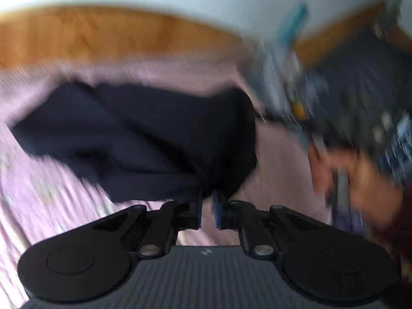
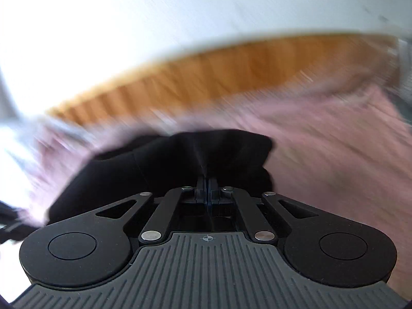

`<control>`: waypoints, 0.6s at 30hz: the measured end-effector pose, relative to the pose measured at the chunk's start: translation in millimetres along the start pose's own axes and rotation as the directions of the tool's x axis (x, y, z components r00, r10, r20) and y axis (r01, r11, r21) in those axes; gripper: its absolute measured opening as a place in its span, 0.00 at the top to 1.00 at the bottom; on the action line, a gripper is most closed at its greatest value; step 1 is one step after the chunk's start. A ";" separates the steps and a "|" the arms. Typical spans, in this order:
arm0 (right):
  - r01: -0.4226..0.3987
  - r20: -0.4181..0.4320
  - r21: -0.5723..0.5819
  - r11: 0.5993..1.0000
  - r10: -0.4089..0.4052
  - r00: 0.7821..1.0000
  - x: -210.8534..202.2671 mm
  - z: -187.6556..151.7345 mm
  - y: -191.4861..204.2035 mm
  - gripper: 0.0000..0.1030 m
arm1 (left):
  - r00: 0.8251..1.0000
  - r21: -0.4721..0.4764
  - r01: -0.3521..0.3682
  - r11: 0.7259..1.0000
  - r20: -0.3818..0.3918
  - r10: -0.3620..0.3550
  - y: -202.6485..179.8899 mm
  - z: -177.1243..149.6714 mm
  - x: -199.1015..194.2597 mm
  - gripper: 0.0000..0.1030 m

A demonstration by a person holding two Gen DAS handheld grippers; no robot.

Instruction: Fold clothes

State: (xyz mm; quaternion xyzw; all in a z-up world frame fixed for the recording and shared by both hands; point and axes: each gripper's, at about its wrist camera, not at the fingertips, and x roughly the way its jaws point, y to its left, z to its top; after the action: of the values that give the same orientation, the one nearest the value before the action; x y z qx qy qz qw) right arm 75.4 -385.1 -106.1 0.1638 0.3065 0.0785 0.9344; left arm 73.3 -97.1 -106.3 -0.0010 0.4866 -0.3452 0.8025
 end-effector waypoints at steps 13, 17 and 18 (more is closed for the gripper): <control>0.436 -0.080 0.022 0.900 -0.433 0.898 27.8 -44.0 -32.3 0.25 | 0.942 -0.461 -0.292 0.838 0.011 0.334 156.8 107.2 54.6 0.05; 0.139 -0.182 -0.035 0.990 -0.143 0.973 93.6 -45.8 17.4 0.13 | 0.917 -0.454 -0.386 0.803 -0.092 0.389 168.1 151.2 102.3 0.45; 0.083 -0.230 -0.090 0.992 -0.102 0.968 111.5 -54.6 25.8 0.23 | 0.893 -0.446 -0.437 0.781 -0.110 0.437 169.3 148.6 105.6 0.89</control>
State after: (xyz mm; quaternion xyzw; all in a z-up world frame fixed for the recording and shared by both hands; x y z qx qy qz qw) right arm 130.7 -319.3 -199.3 0.1015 0.4185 0.0656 0.9001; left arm 313.6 -76.5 -167.7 -0.0777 0.5411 -0.0250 0.8370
